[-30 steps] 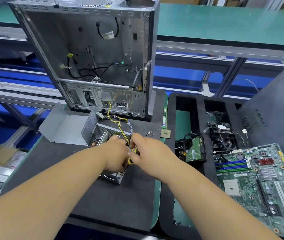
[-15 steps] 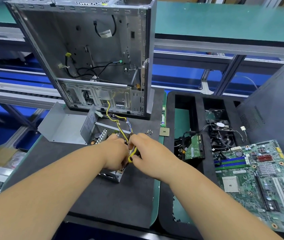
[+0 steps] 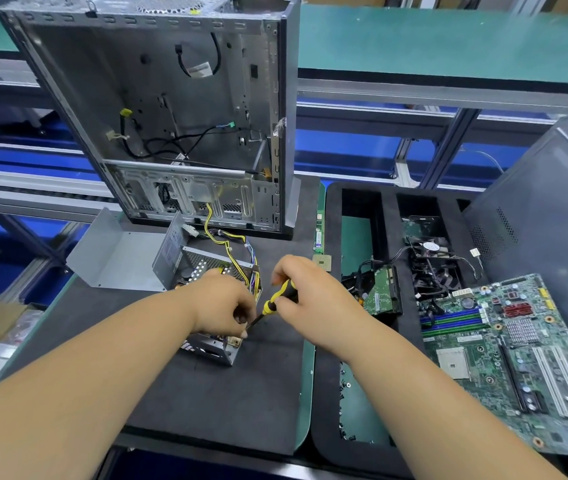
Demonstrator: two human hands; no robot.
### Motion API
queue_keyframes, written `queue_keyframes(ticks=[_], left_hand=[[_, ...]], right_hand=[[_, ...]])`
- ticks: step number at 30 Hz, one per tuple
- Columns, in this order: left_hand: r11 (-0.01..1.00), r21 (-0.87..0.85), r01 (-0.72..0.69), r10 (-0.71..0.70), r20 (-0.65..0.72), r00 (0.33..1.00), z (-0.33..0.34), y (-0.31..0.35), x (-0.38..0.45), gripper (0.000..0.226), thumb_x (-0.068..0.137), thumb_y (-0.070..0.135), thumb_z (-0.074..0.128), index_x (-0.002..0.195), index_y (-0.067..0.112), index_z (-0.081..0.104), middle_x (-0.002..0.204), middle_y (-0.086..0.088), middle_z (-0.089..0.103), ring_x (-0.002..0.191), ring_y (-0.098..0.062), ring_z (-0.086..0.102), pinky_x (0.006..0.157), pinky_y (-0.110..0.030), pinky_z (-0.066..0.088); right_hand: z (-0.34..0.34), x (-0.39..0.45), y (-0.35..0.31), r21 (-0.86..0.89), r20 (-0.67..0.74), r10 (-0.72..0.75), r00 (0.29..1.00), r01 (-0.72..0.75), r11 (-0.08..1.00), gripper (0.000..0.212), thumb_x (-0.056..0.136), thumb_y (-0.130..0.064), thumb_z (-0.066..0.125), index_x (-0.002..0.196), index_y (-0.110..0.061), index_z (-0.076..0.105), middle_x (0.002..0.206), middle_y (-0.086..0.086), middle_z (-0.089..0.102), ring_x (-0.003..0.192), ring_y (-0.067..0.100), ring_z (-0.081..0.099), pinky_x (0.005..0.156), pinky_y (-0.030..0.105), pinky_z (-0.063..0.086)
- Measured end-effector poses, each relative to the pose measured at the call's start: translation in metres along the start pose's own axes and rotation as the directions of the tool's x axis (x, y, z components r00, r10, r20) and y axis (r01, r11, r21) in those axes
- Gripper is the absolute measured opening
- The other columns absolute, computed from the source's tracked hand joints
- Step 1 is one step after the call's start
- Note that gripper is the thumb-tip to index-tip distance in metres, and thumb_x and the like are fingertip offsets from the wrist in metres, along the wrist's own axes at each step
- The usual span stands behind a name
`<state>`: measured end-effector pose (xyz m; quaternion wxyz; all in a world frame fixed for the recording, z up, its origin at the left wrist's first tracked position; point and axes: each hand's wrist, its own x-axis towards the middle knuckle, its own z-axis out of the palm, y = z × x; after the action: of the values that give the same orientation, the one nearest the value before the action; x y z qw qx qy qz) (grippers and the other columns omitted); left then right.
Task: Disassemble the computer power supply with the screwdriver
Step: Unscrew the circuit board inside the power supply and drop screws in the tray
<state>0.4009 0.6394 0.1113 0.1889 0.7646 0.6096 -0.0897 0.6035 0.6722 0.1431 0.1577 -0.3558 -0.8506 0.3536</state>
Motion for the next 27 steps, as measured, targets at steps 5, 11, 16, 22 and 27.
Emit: queue_keyframes(ticks=[5, 11, 16, 22, 27], left_hand=[[0.966, -0.254, 0.052, -0.072, -0.071, 0.995, -0.006, 0.003, -0.004, 0.016, 0.072, 0.037, 0.083, 0.080, 0.037, 0.070, 0.074, 0.020, 0.065, 0.072, 0.005, 0.057, 0.071, -0.014, 0.042], [0.972, -0.225, 0.069, -0.101, -0.134, 0.986, -0.014, 0.013, 0.002, 0.009, 0.078, 0.038, 0.079, 0.084, 0.035, 0.074, 0.077, 0.020, 0.066, 0.075, 0.003, 0.059, 0.070, -0.016, 0.045], [1.000, -0.029, -0.005, -0.001, -0.233, 0.972, -0.024, 0.018, 0.027, 0.013, 0.083, 0.043, 0.073, 0.092, 0.033, 0.071, 0.087, 0.018, 0.068, 0.085, 0.001, 0.057, 0.092, -0.026, 0.036], [0.906, 0.414, -0.090, 0.200, -0.231, 0.952, -0.039, 0.024, 0.070, 0.013, 0.089, 0.040, 0.063, 0.101, 0.037, 0.068, 0.099, 0.013, 0.069, 0.100, -0.012, 0.059, 0.086, -0.033, 0.034], [0.911, 0.412, -0.021, 0.121, -0.219, 0.968, -0.040, 0.017, 0.103, 0.011, 0.090, 0.035, 0.060, 0.099, 0.035, 0.066, 0.105, 0.012, 0.069, 0.105, -0.015, 0.060, 0.088, -0.034, 0.034]], right_hand=[[-0.013, -0.007, 0.003, 0.047, -0.060, 0.037, 0.998, -0.034, 0.998, 0.019, 0.088, -0.012, 0.053, 0.097, -0.027, 0.049, 0.099, -0.010, 0.055, 0.081, 0.007, 0.059, 0.065, 0.025, 0.043], [-0.034, -0.020, 0.006, 0.084, -0.139, 0.071, 0.988, -0.059, 0.995, 0.020, 0.087, -0.014, 0.055, 0.093, -0.032, 0.048, 0.096, -0.009, 0.060, 0.068, -0.001, 0.049, 0.058, 0.020, 0.034], [-0.047, -0.024, 0.013, 0.148, -0.223, 0.156, 0.962, -0.125, 0.981, 0.021, 0.090, -0.010, 0.056, 0.091, -0.031, 0.050, 0.095, -0.009, 0.060, 0.082, 0.004, 0.060, 0.069, 0.026, 0.047], [-0.052, -0.021, 0.016, 0.159, -0.332, 0.235, 0.914, -0.191, 0.969, 0.022, 0.090, -0.007, 0.056, 0.090, -0.028, 0.050, 0.092, -0.014, 0.054, 0.078, -0.007, 0.053, 0.060, 0.010, 0.038], [-0.054, -0.015, 0.014, 0.151, -0.377, 0.311, 0.873, -0.273, 0.950, 0.022, 0.090, -0.010, 0.055, 0.089, -0.031, 0.048, 0.094, -0.011, 0.053, 0.074, 0.011, 0.054, 0.067, 0.032, 0.047]])
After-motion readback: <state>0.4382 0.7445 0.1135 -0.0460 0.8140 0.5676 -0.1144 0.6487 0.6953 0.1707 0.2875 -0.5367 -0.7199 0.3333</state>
